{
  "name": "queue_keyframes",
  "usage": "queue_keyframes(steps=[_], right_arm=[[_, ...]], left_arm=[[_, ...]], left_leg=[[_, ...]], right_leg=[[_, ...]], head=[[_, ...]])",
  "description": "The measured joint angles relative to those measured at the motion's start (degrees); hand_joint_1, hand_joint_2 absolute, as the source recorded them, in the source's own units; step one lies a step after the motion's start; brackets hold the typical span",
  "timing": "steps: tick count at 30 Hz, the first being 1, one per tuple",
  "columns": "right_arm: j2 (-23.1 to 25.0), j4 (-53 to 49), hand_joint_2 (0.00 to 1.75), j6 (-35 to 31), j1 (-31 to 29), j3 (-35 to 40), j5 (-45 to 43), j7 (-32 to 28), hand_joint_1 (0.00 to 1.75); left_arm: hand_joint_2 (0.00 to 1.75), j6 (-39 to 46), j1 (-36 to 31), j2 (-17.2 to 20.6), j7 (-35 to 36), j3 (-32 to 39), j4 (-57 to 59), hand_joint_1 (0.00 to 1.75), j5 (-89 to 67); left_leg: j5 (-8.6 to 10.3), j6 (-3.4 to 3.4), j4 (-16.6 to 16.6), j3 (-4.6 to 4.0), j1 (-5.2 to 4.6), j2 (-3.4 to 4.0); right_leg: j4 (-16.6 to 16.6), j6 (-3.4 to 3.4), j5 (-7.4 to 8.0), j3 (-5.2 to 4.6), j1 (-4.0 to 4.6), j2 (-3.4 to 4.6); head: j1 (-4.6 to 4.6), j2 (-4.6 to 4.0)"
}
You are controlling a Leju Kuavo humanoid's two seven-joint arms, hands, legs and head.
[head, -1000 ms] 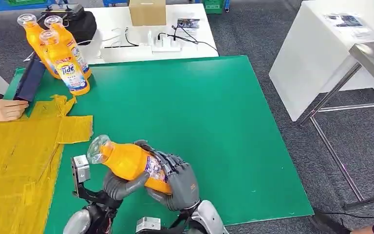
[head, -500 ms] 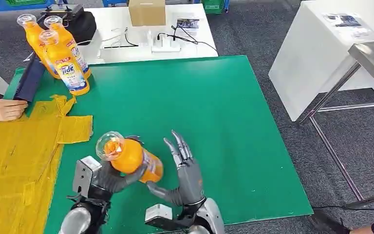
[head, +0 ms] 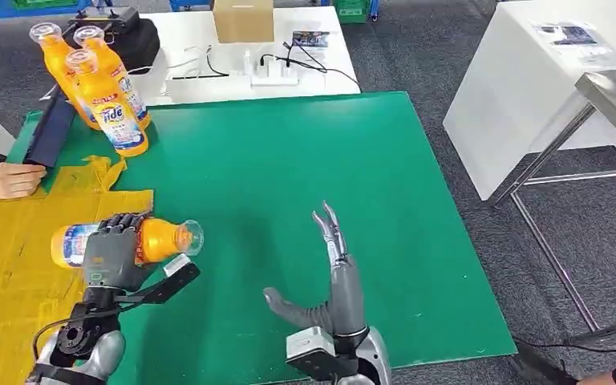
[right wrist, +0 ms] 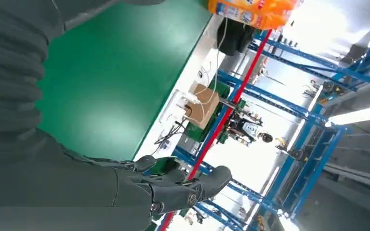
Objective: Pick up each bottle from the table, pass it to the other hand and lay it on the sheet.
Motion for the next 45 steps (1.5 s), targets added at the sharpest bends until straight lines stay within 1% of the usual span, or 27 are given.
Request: queue_keyframes(steps=[1, 3, 4, 5, 7, 11, 16, 20, 21, 22, 28, 33, 35, 38, 45], right_arm=[[0.0, -0.3, 1.75, 0.6, 0.1, -0.3, -0.3, 0.4, 0.0], [0.1, -0.6, 1.75, 7.3, 0.0, -2.0, -3.4, 6.3, 0.0], [0.1, -0.4, 1.75, 12.2, -0.2, -2.6, -5.2, 10.6, 0.0], [-0.4, 2.2, 1.75, 21.6, -2.3, -3.5, -8.3, 17.5, 0.0], [-0.9, 8.0, 1.75, 27.0, -6.0, -4.6, -10.0, 18.6, 0.0], [-0.8, 16.2, 1.75, 27.9, -12.2, -7.1, -11.3, 18.6, 0.0], [-0.6, 20.5, 1.75, 28.4, -14.5, -8.0, -11.6, 18.8, 0.0], [-0.5, 23.2, 1.75, 29.0, -16.8, -8.6, -12.7, 20.0, 0.0], [-0.5, 23.6, 1.75, 29.1, -17.4, -8.7, -13.1, 20.0, 0.0], [-0.3, 23.9, 1.75, 29.1, -17.8, -8.9, -13.2, 20.0, 0.0], [0.0, 24.5, 1.75, 28.1, -17.3, -9.4, -13.8, 19.5, 0.0], [-0.1, 20.8, 1.75, 27.1, -13.2, -10.5, -14.5, 18.5, 0.0], [-0.1, 19.1, 1.75, 26.9, -11.9, -11.0, -14.7, 18.1, 0.0], [-0.1, 15.8, 1.75, 26.3, -9.5, -11.9, -14.9, 17.6, 0.0], [-0.2, 11.8, 1.75, 26.0, -6.8, -13.3, -14.9, 17.6, 0.0]], left_arm=[[1.75, -0.3, -0.4, 0.3, 0.6, 0.0, 0.8, 1.75, -1.2], [1.75, -1.0, -2.5, 1.1, 3.2, -0.2, 4.8, 1.75, -5.4], [1.75, -0.9, -2.9, 1.3, 4.0, -0.3, 6.2, 1.75, -6.6], [1.75, -0.2, -4.7, 1.7, 4.6, -0.4, 9.9, 1.75, -7.7], [1.75, 0.9, -8.1, 1.6, 4.8, -0.9, 15.7, 1.75, -7.9], [1.75, 1.6, -13.8, 1.6, 4.9, -2.0, 24.2, 1.75, -7.9], [1.75, 2.1, -16.3, 1.4, 5.3, -2.5, 29.2, 1.75, -7.9], [1.75, 2.1, -18.6, 1.2, 7.7, -3.9, 33.1, 1.75, -9.0], [1.75, 2.1, -19.0, 1.1, 8.1, -4.0, 33.8, 1.17, -9.1], [1.75, 2.3, -19.2, 1.1, 8.6, -4.3, 34.5, 0.0, -9.1], [1.75, 3.9, -19.5, 0.3, 9.0, -5.2, 37.6, 0.0, -8.9], [1.75, 4.4, -18.7, -0.8, 6.7, -5.2, 36.9, 0.0, -5.3], [1.75, 4.9, -17.7, -1.2, 4.7, -5.0, 35.4, 0.0, -2.8], [1.75, 6.4, -14.2, -1.6, 1.4, -4.2, 30.4, 0.0, 2.2], [1.75, 10.0, -9.6, -2.2, 0.2, -3.2, 19.7, 0.0, 4.4]], left_leg=[[0.0, 0.0, 0.0, 0.0, 0.0, 0.01], [0.01, -0.01, 0.0, 0.01, 0.0, -0.01], [0.01, -0.01, 0.0, 0.0, 0.0, -0.01], [0.08, 0.01, 0.0, -0.01, 0.0, 0.08], [0.25, 0.03, 0.0, -0.05, 0.01, 0.12], [0.35, 0.07, 0.0, -0.06, 0.02, 0.05], [0.35, 0.07, 0.0, -0.07, 0.0, 0.06], [0.35, 0.07, 0.0, -0.17, 0.0, 0.05], [0.35, 0.07, 0.0, -0.17, 0.0, 0.05], [0.35, 0.07, 0.0, -0.17, 0.0, 0.05], [0.34, 0.07, 0.0, -0.18, 0.01, 0.03], [0.31, 0.08, 0.0, -0.21, -0.02, 0.0], [0.31, 0.08, 0.0, -0.2, -0.02, 0.01], [0.31, 0.08, 0.0, -0.2, -0.02, 0.03], [0.31, 0.08, 0.0, -0.21, -0.02, 0.03]], right_leg=[[0.0, 0.0, 0.01, -0.02, 0.0, 0.0], [0.0, -0.01, 0.03, 0.09, 0.01, 0.0], [0.0, -0.02, 0.06, 0.35, 0.01, 0.0], [0.0, -0.02, 0.17, 0.42, 0.01, 0.03], [0.0, -0.08, 0.32, 0.37, 0.02, 0.02], [0.1, -0.04, 0.35, 0.47, 0.02, -0.01], [0.1, -0.03, 0.36, 0.44, 0.0, 0.0], [0.1, -0.03, 0.36, 0.37, 0.01, -0.01], [0.1, -0.03, 0.36, 0.36, 0.01, 0.0], [0.1, -0.03, 0.36, 0.36, 0.01, 0.0], [0.1, -0.03, 0.35, 0.34, 0.01, -0.02], [0.0, -0.03, 0.33, 0.37, 0.0, -0.02], [0.0, -0.03, 0.33, 0.35, 0.0, -0.02], [0.0, -0.03, 0.33, 0.31, 0.0, -0.01], [0.0, -0.03, 0.33, 0.31, 0.0, -0.01]], head=[[-0.02, 0.0], [0.0, 0.0], [0.0, 0.0], [-0.02, 0.0], [0.02, 0.0], [0.0, 0.0], [0.0, 0.0], [0.0, 0.0], [0.0, 0.0], [0.0, 0.0], [0.0, 0.0], [0.0, 0.0], [0.0, 0.0], [0.0, 0.0], [0.0, 0.0]])
